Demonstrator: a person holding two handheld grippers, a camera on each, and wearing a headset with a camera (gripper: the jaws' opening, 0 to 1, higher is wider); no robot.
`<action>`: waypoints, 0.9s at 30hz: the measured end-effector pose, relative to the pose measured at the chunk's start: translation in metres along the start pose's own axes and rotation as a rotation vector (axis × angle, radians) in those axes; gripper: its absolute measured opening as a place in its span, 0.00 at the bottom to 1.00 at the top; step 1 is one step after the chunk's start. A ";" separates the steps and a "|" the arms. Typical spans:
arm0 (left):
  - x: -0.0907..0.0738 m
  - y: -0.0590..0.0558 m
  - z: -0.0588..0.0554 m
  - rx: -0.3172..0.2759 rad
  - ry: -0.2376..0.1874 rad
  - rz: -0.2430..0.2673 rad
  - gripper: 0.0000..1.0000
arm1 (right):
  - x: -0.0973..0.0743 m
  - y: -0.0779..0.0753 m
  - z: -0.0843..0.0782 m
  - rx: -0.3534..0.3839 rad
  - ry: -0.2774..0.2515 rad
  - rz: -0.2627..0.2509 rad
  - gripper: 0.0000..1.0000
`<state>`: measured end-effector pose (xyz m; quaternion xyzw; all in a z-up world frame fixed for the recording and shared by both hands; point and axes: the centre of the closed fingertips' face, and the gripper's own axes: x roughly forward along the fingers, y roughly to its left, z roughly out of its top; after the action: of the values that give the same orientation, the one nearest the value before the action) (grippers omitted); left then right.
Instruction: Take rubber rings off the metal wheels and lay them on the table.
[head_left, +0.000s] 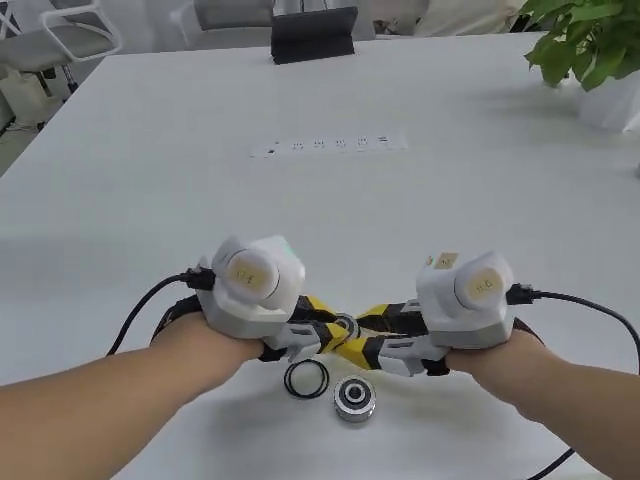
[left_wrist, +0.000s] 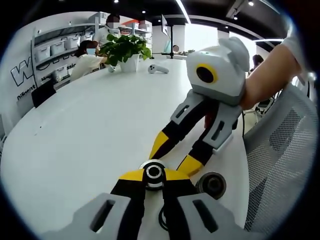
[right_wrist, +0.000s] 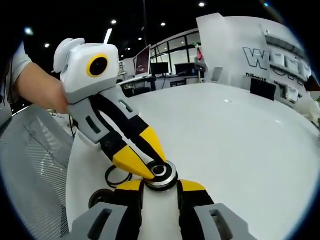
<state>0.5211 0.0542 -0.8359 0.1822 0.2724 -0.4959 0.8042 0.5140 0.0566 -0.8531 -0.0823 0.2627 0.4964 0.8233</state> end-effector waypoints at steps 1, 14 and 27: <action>0.000 0.000 0.000 0.000 0.000 0.001 0.07 | -0.001 0.000 0.000 0.002 0.000 -0.002 0.24; 0.000 0.000 0.000 -0.007 -0.003 0.008 0.07 | -0.006 0.001 -0.002 -0.001 -0.005 -0.021 0.18; 0.000 0.001 0.000 -0.010 -0.005 0.010 0.07 | -0.009 0.001 -0.002 -0.007 -0.010 -0.028 0.13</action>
<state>0.5219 0.0541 -0.8361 0.1785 0.2720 -0.4910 0.8081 0.5093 0.0493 -0.8505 -0.0865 0.2555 0.4860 0.8313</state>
